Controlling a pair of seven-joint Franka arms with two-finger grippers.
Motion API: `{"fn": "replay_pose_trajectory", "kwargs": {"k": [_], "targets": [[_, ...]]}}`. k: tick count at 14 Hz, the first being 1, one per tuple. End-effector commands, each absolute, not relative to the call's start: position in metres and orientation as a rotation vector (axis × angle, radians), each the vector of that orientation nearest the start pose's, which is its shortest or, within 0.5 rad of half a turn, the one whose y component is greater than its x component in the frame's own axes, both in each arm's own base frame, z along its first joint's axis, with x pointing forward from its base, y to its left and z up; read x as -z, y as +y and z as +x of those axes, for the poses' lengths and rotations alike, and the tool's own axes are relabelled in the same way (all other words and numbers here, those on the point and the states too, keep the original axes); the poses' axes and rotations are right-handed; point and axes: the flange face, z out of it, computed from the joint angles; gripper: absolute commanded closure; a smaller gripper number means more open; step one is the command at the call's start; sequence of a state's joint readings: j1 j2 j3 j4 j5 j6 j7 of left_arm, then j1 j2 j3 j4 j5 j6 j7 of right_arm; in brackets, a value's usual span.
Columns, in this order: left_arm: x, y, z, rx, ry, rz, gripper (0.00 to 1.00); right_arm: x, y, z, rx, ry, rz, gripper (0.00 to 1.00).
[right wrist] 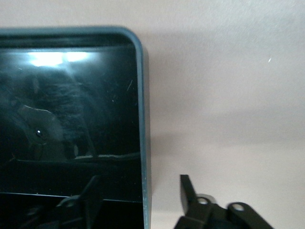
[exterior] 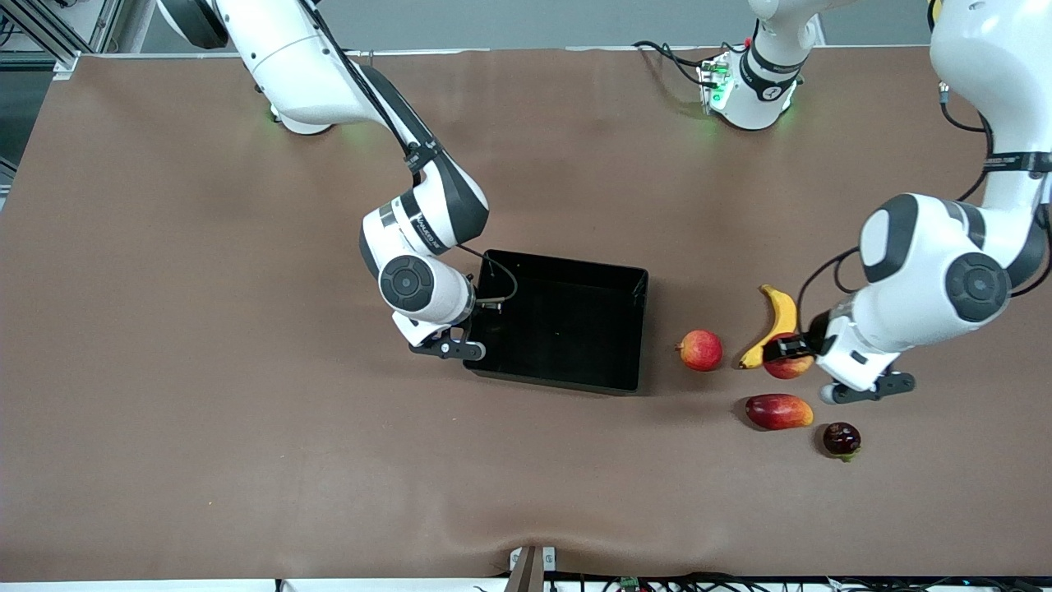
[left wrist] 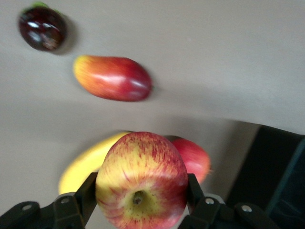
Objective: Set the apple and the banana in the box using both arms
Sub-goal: 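Carry the apple into the tray while the right gripper releases the tray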
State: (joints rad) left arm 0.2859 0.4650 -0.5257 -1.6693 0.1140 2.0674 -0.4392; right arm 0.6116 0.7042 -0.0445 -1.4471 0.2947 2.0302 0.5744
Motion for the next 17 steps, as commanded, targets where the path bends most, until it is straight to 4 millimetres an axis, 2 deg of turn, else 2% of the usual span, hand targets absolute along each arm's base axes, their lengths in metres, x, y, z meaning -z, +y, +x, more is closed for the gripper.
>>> {"fn": "replay_pose_trajectory", "kwargs": {"k": [1, 3, 5, 6, 9, 10, 11, 12, 14, 16, 17], "targets": [[-0.379, -0.156, 0.644, -0.087, -0.386, -3.232, 1.0, -0.31, 0.371, 0.603, -0.284, 0.269, -2.951, 0.0], [-0.38, -0.207, 0.631, -0.099, -0.426, -3.222, 1.0, -0.336, 0.352, 0.613, -0.26, 0.304, -2.936, 0.0], [-0.379, -0.242, 0.623, -0.111, -0.516, -3.21, 1.0, -0.357, 0.337, 0.622, -0.175, 0.278, -2.959, 0.0], [-0.381, -0.257, 0.619, -0.11, -0.529, -3.212, 1.0, -0.362, 0.333, 0.623, -0.138, 0.24, -2.992, 0.0], [-0.378, -0.307, 0.602, -0.122, -0.557, -3.206, 1.0, -0.358, 0.328, 0.624, -0.12, 0.141, -3.038, 0.0], [-0.371, -0.321, 0.596, -0.112, -0.547, -3.189, 1.0, -0.356, 0.322, 0.625, -0.123, 0.127, -3.041, 0.0], [-0.359, -0.335, 0.589, -0.102, -0.561, -3.158, 1.0, -0.359, 0.308, 0.629, -0.119, 0.086, -3.039, 0.0], [-0.345, -0.351, 0.582, -0.085, -0.573, -3.124, 1.0, -0.354, 0.303, 0.625, -0.133, 0.003, -3.043, 0.0], [-0.32, -0.372, 0.579, -0.064, -0.608, -3.084, 1.0, -0.352, 0.29, 0.623, -0.134, -0.058, -3.042, 0.0], [-0.302, -0.401, 0.571, -0.065, -0.621, -3.084, 1.0, -0.356, 0.26, 0.625, -0.145, -0.132, -3.035, 0.0], [-0.294, -0.408, 0.568, -0.057, -0.607, -3.084, 1.0, -0.351, 0.242, 0.626, -0.157, -0.162, -3.033, 0.0]]}}
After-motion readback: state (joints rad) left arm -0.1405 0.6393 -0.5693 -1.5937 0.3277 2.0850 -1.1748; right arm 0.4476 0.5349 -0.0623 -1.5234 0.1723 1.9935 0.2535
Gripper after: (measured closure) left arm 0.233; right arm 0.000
